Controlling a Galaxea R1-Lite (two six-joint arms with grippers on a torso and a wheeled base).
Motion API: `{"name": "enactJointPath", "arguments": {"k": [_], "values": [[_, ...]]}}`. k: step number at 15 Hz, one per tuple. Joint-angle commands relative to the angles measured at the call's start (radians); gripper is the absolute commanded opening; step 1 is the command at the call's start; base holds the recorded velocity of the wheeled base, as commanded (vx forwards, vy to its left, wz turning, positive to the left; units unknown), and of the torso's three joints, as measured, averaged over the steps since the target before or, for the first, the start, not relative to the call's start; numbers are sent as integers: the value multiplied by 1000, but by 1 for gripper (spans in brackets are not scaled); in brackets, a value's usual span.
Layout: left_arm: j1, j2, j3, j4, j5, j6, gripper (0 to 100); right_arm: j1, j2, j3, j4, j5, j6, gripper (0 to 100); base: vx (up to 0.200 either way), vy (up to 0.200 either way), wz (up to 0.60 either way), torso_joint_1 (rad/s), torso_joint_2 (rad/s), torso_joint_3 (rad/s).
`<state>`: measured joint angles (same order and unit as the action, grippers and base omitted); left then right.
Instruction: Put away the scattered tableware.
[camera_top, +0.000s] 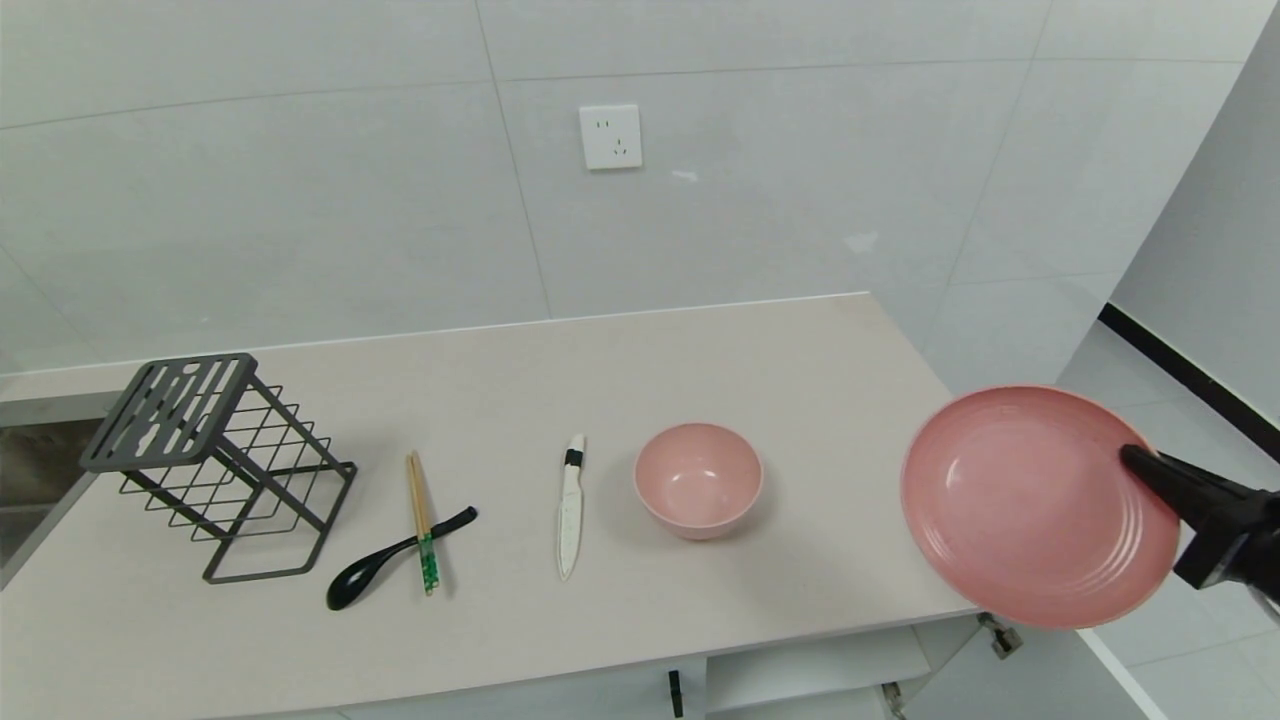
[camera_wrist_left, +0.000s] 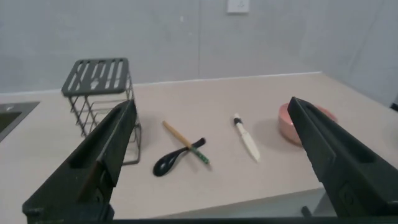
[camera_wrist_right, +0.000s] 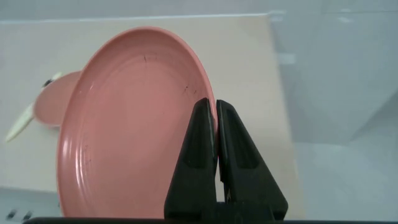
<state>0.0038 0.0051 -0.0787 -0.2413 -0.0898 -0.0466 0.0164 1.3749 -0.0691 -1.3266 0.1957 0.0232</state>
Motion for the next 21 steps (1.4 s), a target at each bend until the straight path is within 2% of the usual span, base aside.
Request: {"name": "enactJointPath", "arguments": {"k": [1, 2, 5, 6, 7, 8, 10, 11, 13, 14, 17, 19, 21], "values": [[-1, 61, -113, 59, -45, -1, 100, -122, -37, 68, -45, 27, -2, 0, 0, 0, 0, 0, 0, 0], [-5, 142, -213, 108, -107, 1, 100, -134, -30, 63, -46, 33, -6, 0, 0, 0, 0, 0, 0, 0], [-11, 345, -306, 94, -251, 4, 100, -133, -40, 69, -46, 33, -9, 0, 0, 0, 0, 0, 0, 0], [-11, 409, -328, 71, -294, 4, 100, -133, -54, 69, -46, 34, -9, 0, 0, 0, 0, 0, 0, 0], [-11, 441, -337, 53, -311, 4, 100, -133, -60, 69, -46, 36, -9, 0, 0, 0, 0, 0, 0, 0], [-11, 564, -351, -70, -338, 2, 100, -131, -71, 69, -46, 63, -20, 0, 0, 0, 0, 0, 0, 0], [-11, 694, -352, -227, -341, 4, 100, -131, -68, 69, -46, 79, -29, 0, 0, 0, 0, 0, 0, 0], [-24, 788, -351, -334, -341, 5, 100, -131, -60, 69, -46, 80, -31, 0, 0, 0, 0, 0, 0, 0], [-68, 908, -346, -470, -341, 5, 100, -128, -50, 69, -48, 82, -31, 0, 0, 0, 0, 0, 0, 0], [-88, 960, -342, -503, -341, 7, 100, -127, -43, 69, -48, 83, -32, 0, 0, 0, 0, 0, 0, 0], [-156, 1056, -343, -515, -341, 7, 100, -116, -37, 69, -48, 83, -32, 0, 0, 0, 0, 0, 0, 0], [-200, 1171, -354, -592, -341, 13, 100, -44, -34, 69, -48, 83, -32, 0, 0, 0, 0, 0, 0, 0], [-203, 1267, -371, -632, -335, 54, 100, 16, -7, 69, -46, 83, -32, 0, 0, 0, 0, 0, 0, 0]]}}
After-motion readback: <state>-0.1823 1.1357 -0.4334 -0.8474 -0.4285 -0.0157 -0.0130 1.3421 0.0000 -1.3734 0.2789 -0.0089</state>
